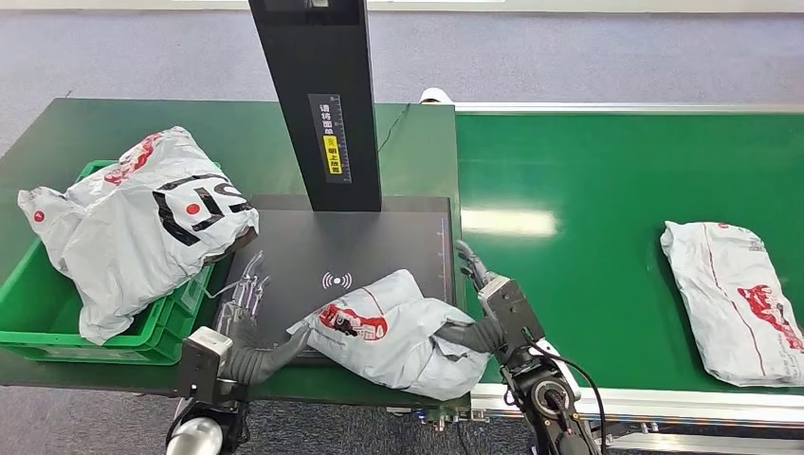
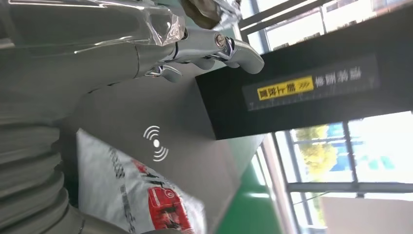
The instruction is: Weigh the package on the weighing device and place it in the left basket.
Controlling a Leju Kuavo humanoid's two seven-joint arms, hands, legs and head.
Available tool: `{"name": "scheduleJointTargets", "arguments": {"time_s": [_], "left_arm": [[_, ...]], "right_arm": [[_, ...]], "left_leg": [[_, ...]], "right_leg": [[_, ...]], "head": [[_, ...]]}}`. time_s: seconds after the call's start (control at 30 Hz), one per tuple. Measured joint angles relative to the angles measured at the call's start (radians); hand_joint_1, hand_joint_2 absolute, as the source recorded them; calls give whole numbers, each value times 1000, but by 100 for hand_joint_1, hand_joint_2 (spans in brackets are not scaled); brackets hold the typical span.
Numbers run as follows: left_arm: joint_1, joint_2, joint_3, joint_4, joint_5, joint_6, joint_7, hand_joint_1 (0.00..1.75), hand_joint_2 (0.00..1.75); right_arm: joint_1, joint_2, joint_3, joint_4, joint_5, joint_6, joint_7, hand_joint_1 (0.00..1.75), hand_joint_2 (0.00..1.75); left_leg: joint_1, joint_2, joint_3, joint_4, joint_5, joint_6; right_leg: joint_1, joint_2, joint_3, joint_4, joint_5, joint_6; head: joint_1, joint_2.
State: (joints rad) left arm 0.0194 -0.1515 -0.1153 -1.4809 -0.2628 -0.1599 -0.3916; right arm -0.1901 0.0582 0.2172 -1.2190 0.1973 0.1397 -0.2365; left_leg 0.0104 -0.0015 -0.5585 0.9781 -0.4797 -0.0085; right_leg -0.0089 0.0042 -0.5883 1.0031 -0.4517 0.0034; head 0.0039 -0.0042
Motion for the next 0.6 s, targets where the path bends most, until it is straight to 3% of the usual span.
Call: {"name": "scheduleJointTargets", "arguments": {"time_s": [0.23, 0.6], "left_arm": [[-23, 40, -106, 31, -406, 10, 30, 0, 175], [-104, 82, -254, 184, -524, -103, 85, 0, 175]], "right_arm": [[24, 15, -44, -49, -4, -11, -1, 0, 175], [61, 25, -74, -89, -13, -3, -4, 0, 175]], "left_leg": [[0, 0, 0, 0, 0, 0], [0, 0, 0, 0, 0, 0]], "right_leg": [[0, 0, 0, 0, 0, 0], [0, 0, 0, 0, 0, 0]], "head": [[0, 0], [0, 0]]}}
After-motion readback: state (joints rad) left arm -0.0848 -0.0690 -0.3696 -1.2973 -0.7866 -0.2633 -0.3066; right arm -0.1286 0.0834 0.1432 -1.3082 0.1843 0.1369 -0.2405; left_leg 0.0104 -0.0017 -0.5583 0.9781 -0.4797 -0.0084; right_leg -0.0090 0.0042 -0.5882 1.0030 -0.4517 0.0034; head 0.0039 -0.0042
